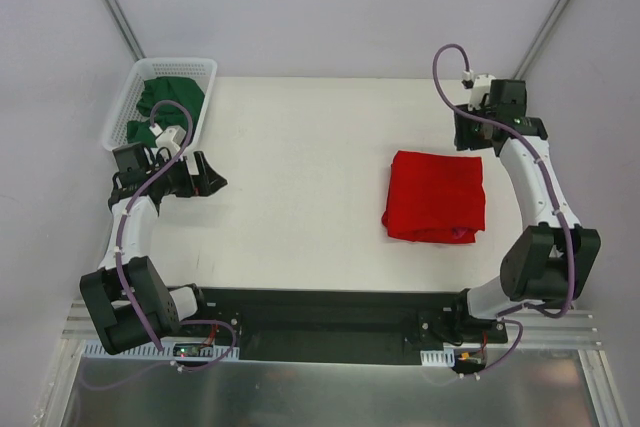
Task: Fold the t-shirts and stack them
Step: Put the neatly folded tshirt into the corner of the board with the right arm
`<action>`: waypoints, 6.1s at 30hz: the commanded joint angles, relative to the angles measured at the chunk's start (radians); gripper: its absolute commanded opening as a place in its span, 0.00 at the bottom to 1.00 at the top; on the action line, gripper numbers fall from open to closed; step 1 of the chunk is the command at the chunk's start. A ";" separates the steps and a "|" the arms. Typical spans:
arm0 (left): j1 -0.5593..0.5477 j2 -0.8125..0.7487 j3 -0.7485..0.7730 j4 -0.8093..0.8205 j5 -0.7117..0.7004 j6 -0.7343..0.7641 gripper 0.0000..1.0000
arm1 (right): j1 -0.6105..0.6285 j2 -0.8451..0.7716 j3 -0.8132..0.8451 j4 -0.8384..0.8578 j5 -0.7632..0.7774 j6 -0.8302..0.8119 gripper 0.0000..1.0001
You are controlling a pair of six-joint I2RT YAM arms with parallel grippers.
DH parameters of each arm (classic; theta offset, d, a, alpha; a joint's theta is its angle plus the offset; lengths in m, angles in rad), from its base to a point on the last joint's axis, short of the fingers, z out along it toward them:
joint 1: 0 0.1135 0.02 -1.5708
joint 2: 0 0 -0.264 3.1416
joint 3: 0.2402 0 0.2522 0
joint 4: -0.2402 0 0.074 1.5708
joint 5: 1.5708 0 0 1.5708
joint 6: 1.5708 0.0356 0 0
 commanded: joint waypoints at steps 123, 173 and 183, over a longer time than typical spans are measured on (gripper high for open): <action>0.008 -0.109 -0.055 0.039 -0.004 0.028 0.99 | 0.169 0.349 0.363 -0.286 -0.097 -0.021 0.01; 0.008 -0.090 -0.060 0.037 0.007 0.036 0.99 | 0.276 0.160 0.060 -0.340 0.085 -0.068 0.09; 0.006 -0.096 -0.060 0.039 0.002 0.042 0.99 | 0.189 0.082 -0.091 -0.323 0.082 -0.111 0.65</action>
